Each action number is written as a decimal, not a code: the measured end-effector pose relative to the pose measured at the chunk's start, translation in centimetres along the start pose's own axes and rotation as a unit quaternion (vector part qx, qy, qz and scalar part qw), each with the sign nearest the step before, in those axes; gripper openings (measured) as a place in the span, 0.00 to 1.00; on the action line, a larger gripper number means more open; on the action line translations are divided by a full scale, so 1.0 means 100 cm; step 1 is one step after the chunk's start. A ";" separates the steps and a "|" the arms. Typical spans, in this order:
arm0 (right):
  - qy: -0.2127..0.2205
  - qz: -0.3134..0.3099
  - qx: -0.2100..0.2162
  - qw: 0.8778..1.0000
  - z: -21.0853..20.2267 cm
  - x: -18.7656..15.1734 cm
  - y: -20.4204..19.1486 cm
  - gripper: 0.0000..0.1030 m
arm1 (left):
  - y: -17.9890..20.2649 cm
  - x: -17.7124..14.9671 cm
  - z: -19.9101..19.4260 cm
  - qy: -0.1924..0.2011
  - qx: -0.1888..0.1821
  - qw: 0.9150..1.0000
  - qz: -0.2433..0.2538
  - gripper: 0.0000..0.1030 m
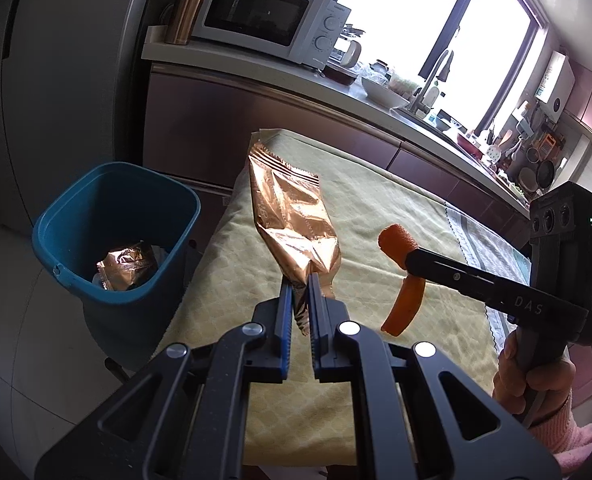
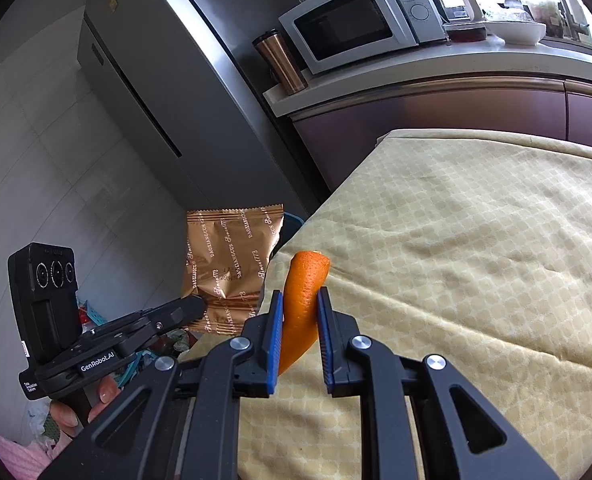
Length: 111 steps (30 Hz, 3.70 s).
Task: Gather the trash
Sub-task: 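Lift the packet and peel and carry both toward the teal bin, then bring the held packet and peel over the teal bin opening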
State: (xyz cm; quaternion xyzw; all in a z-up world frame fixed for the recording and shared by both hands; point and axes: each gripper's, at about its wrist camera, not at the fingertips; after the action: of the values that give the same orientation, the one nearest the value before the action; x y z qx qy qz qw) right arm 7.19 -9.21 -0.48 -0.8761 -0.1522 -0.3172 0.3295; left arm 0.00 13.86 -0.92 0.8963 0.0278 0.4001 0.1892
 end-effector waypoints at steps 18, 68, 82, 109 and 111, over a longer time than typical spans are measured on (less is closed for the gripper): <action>-0.007 -0.013 0.015 1.000 0.018 0.011 -0.013 0.15 | -0.014 0.005 -0.009 0.011 0.012 1.000 -0.013 0.08; -0.036 -0.035 0.032 0.998 0.056 0.024 -0.043 0.15 | -0.048 0.011 -0.018 0.024 0.045 0.998 -0.042 0.08; -0.039 -0.040 0.032 0.998 0.064 0.029 -0.052 0.15 | -0.059 0.016 -0.019 0.029 0.057 0.997 -0.049 0.08; -0.082 -0.047 0.020 0.995 0.139 0.050 -0.082 0.15 | -0.118 0.021 0.008 0.012 0.117 0.989 -0.091 0.08; -0.086 -0.048 0.018 0.995 0.145 0.051 -0.084 0.15 | -0.120 0.021 0.011 0.010 0.118 0.989 -0.092 0.08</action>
State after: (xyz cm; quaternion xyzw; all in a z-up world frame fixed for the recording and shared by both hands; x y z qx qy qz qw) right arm 13.63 7.07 -1.58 -0.8858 -0.2275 -0.2530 0.3156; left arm 3.48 25.03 -4.45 0.9018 0.1595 0.3839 0.1179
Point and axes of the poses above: each gripper's, at about its wrist camera, not at the fingertips, and z roughly the way its jaws point, y to its right, x to its top, and after that the axes turned 1 degree about -x, right-handed
